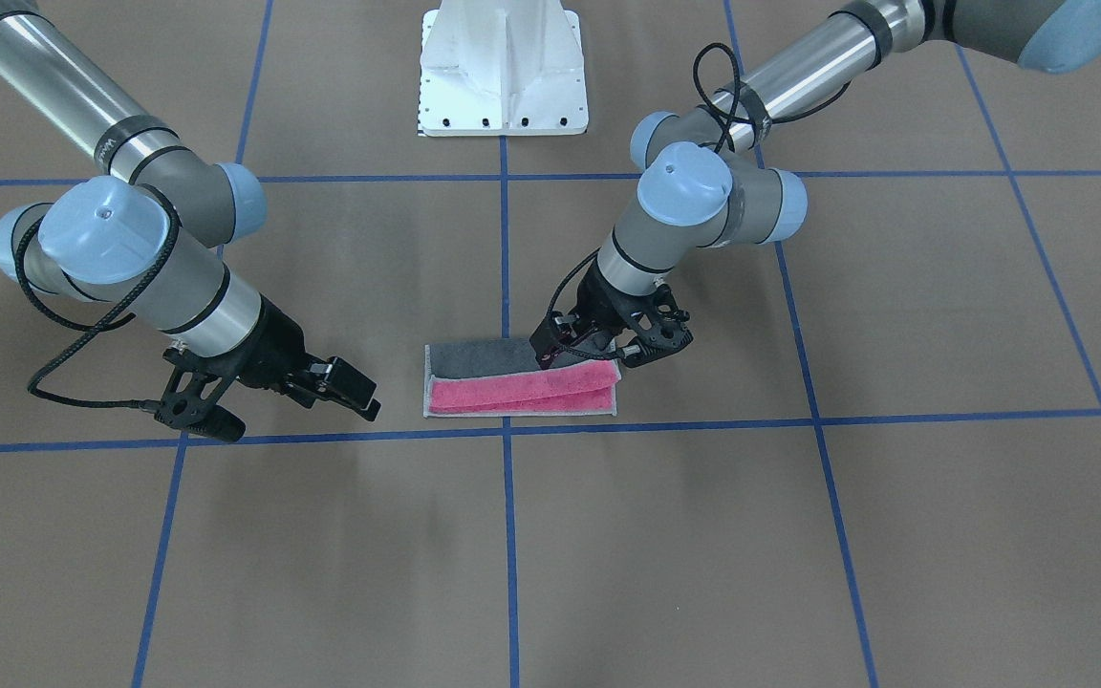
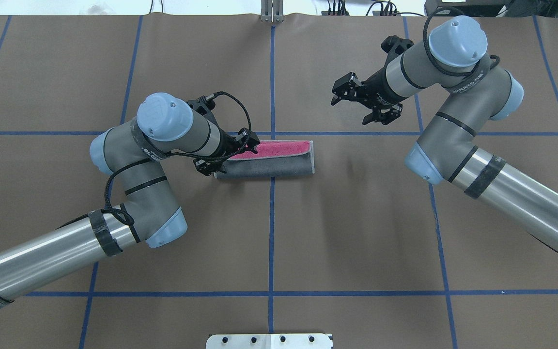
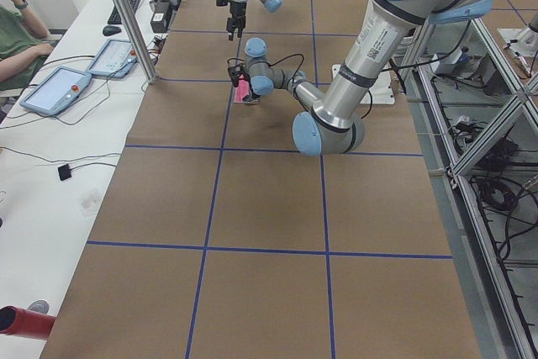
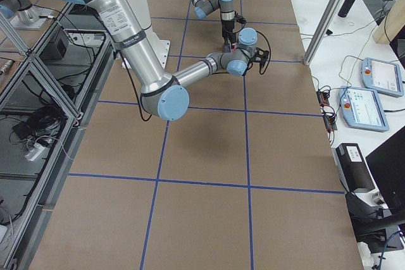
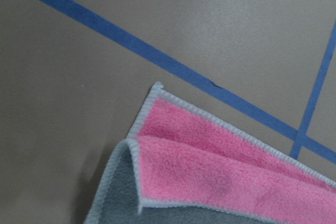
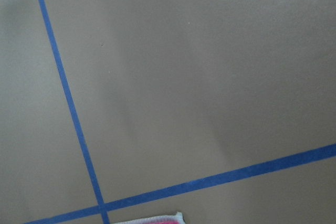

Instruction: Fold towel twice with both arms

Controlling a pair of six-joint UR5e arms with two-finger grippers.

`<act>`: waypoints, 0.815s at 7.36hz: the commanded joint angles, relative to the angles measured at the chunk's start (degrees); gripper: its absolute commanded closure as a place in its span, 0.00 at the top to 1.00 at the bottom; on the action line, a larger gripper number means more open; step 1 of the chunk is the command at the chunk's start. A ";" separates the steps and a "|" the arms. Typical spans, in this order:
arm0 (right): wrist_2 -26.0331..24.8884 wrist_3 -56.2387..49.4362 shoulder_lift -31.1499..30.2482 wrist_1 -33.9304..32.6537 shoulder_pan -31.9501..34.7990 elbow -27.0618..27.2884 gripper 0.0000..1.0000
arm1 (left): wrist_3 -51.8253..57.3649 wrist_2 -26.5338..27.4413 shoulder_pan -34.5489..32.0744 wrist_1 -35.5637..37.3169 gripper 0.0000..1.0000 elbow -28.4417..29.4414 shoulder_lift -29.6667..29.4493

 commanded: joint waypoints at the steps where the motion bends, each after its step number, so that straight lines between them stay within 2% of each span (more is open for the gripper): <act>1: 0.45 -0.62 -0.66 0.05 0.47 -0.08 1.00 | 0.07 0.09 -0.08 -0.54 1.00 1.52 -1.04; 2: 0.88 -0.89 -0.92 0.05 0.82 0.00 1.00 | 0.07 0.18 -0.35 -0.54 1.00 1.69 -1.13; 5: 1.41 -2.29 -1.98 0.31 1.44 0.01 1.00 | 0.15 2.20 -0.79 -3.35 1.00 7.83 -5.33; 6: 1.41 -2.29 -1.98 0.31 1.44 0.01 1.00 | 0.07 2.20 -1.05 -3.35 1.00 8.19 -5.78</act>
